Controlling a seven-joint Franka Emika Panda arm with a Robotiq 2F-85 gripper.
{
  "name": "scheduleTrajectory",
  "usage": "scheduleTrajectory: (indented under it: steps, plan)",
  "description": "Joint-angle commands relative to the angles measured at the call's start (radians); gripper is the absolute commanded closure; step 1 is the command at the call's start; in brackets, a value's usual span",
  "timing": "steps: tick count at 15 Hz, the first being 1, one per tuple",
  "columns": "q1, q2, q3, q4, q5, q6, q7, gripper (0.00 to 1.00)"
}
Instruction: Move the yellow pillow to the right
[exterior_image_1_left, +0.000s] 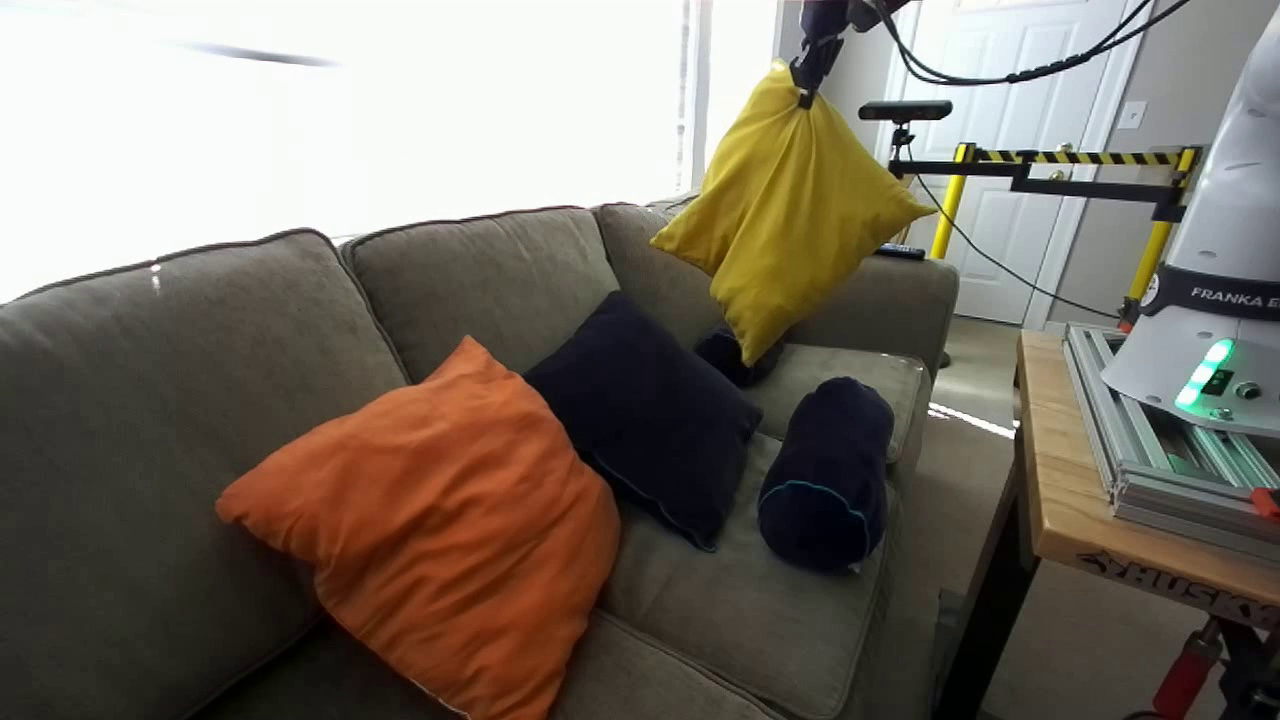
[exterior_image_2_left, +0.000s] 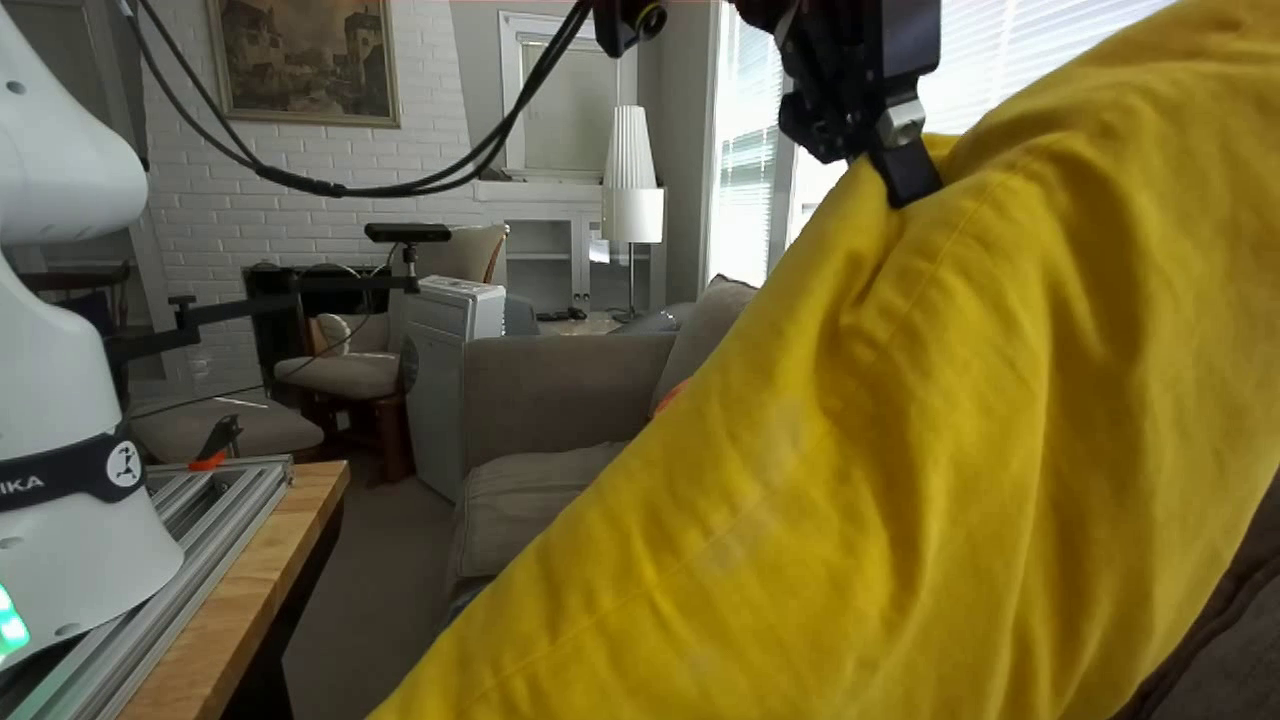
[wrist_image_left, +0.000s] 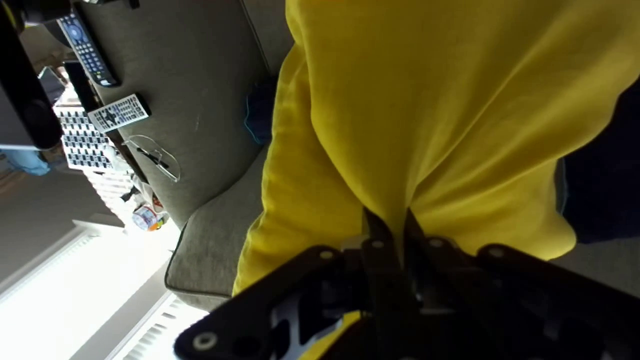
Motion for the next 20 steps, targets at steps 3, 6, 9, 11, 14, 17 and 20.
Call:
scheduleTrajectory:
  steps: [3,6,9,11,14,17,20]
  plan:
    - [-0.02,-0.018,-0.009,-0.03,-0.044,0.041,0.062,0.98]
    - [-0.048,0.009,-0.036,-0.023,-0.062,0.076,0.085,0.98]
    - [-0.08,0.05,-0.072,-0.001,-0.079,0.106,0.097,0.67]
    - [-0.092,0.079,-0.088,0.015,-0.095,0.13,0.111,0.6]
    - [-0.09,0.108,-0.097,0.039,-0.119,0.161,0.137,0.39]
    - [-0.077,0.129,-0.096,0.058,-0.122,0.17,0.147,0.17]
    - [-0.056,0.137,-0.087,0.065,-0.1,0.187,0.14,0.01]
